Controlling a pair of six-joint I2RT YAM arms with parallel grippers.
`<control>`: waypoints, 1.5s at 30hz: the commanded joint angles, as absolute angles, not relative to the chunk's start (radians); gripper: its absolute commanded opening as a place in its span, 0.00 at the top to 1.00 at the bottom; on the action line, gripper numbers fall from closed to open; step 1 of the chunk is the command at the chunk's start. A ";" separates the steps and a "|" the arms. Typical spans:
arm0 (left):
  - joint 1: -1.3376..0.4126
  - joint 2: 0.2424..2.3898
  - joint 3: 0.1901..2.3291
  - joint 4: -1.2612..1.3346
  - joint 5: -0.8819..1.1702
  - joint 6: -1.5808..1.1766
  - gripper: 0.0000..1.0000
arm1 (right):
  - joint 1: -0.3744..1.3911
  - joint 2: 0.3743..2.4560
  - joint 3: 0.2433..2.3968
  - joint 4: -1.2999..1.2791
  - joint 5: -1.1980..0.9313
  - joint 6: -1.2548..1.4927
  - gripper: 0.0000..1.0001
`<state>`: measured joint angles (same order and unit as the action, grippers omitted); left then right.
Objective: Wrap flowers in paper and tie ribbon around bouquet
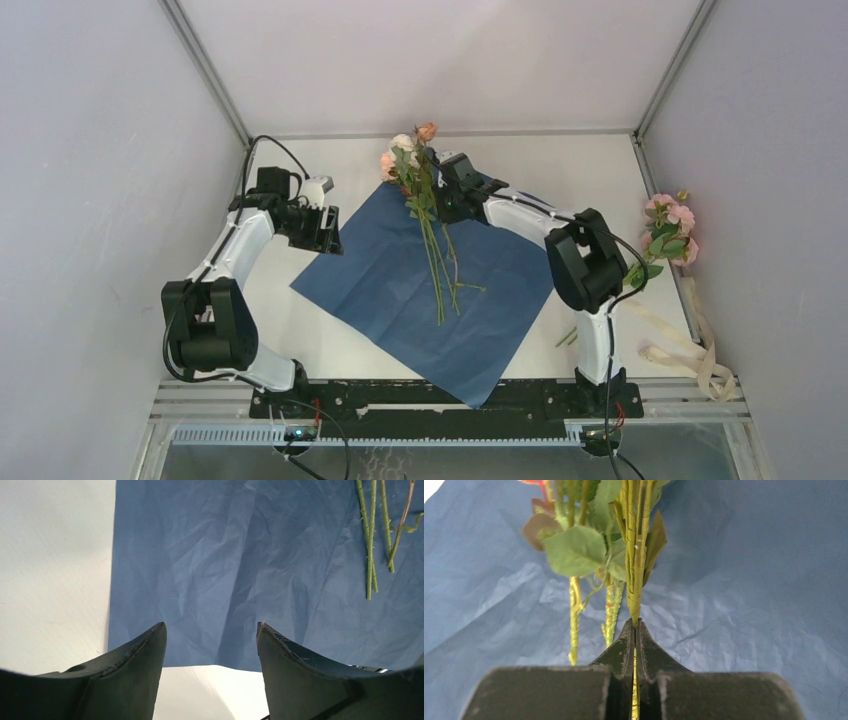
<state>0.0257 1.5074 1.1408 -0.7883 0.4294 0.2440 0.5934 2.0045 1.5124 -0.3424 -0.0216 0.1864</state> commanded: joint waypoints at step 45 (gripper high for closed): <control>0.025 1.517 1.120 -0.775 0.479 0.274 0.28 | -0.492 1.598 0.944 -0.395 0.063 0.340 0.49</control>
<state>0.0257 1.5082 1.1408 -0.7883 0.4419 0.2478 -0.4877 1.5349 0.8780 -0.4252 0.0875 0.3508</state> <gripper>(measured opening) 0.714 0.506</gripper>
